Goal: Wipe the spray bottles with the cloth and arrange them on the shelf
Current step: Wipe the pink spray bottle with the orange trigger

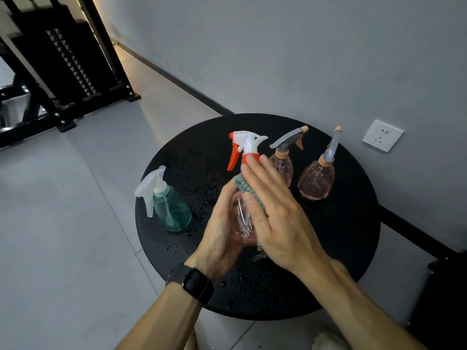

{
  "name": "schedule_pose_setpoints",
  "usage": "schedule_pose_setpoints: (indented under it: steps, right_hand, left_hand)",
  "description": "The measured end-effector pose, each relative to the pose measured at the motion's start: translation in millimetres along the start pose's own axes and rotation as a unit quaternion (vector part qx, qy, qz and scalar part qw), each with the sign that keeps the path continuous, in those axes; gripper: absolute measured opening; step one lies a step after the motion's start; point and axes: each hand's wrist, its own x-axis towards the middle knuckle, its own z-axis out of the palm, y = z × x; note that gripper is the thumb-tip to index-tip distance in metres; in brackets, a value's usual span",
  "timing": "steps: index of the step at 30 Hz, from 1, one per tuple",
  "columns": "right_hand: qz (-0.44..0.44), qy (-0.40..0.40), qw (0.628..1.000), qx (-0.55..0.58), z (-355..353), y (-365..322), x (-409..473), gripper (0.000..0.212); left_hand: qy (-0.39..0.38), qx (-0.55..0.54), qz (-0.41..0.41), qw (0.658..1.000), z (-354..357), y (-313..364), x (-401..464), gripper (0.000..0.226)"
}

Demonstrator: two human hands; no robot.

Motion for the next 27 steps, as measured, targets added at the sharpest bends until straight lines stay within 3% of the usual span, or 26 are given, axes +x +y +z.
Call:
schedule_pose_setpoints:
  steps: [6, 12, 16, 21, 27]
  right_hand:
    - [-0.020, 0.024, 1.000, 0.001, 15, -9, -12, 0.048]
    - [-0.023, 0.016, 1.000, -0.010, 9, -7, -4, 0.048]
    - [0.013, 0.012, 0.999, 0.028, 1, -6, 3, 0.049]
    - [0.051, 0.006, 0.996, 0.070, -4, -4, 5, 0.051]
    - [0.029, 0.030, 0.998, 0.055, 4, -7, -3, 0.050]
  left_hand:
    - [-0.002, -0.094, 0.015, 0.995, -4, 7, 2, 0.061]
    - [0.006, -0.014, 0.010, 1.000, -6, 8, 1, 0.062]
    - [-0.018, 0.007, -0.001, 1.000, -6, 6, -5, 0.049]
    - [-0.036, 0.038, 0.004, 0.999, -4, 6, -5, 0.051]
    - [0.002, -0.025, 0.040, 0.999, -4, 4, -1, 0.044]
